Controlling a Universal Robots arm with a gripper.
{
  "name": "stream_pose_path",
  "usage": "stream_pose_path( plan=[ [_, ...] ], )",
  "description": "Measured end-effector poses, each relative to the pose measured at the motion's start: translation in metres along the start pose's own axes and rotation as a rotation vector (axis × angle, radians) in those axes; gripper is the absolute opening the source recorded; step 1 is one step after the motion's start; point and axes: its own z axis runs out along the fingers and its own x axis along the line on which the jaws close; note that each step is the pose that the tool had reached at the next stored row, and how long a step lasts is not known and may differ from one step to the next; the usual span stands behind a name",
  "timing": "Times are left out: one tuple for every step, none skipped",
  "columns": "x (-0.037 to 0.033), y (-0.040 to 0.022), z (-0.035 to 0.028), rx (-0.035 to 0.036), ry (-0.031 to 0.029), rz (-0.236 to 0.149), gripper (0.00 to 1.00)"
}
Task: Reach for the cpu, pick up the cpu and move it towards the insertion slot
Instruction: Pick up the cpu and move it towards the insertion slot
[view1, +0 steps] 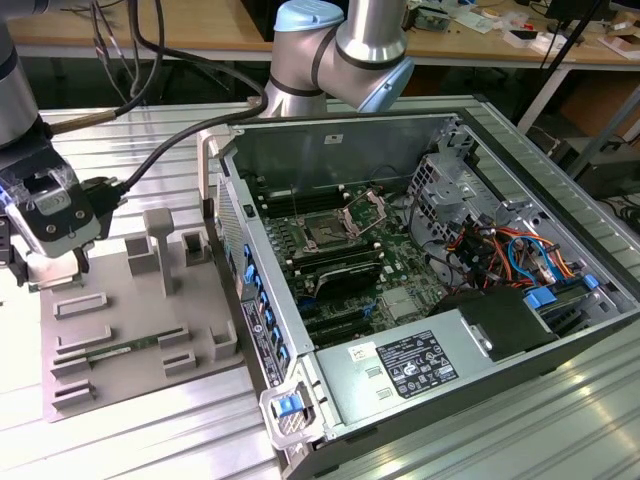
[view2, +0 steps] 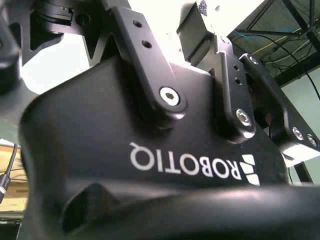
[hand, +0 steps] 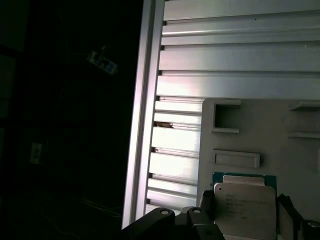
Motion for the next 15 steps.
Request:
stream_pose_path(
  plan=[
    [0.0000,0.0000,-0.0004,0.0000,0.0000,0.000,0.55],
    [0.0000,0.0000,-0.0009,0.0000,0.0000,0.000,0.55],
    [0.0000,0.0001,-0.0016,0.0001,0.0001,0.000,0.55],
    [0.0000,0.0001,-0.0021,0.0000,0.0001,0.000,0.55],
    [0.0000,0.0001,-0.0026,0.0000,0.0000,0.000,0.55],
    [0.0000,0.0002,-0.0031,-0.0001,0.0000,0.000,0.55],
    [0.0000,0.0002,-0.0040,-0.0001,0.0000,0.000,0.55],
    [0.0000,0.0002,-0.0048,-0.0001,0.0000,0.000,0.55],
    [0.0000,0.0003,-0.0061,-0.0002,0.0001,0.000,0.55],
    [0.0000,0.0004,-0.0068,-0.0002,0.0000,0.000,0.55],
    [0.0000,0.0004,-0.0075,-0.0002,-0.0001,0.000,0.55],
    [0.0000,0.0004,-0.0081,-0.0002,0.0000,0.000,0.55],
    [0.0000,0.0004,-0.0085,-0.0002,0.0000,0.000,0.55],
    [0.0000,0.0004,-0.0089,-0.0002,0.0000,0.000,0.55],
    [0.0000,0.0005,-0.0095,-0.0003,0.0000,0.000,0.55]
  ],
)
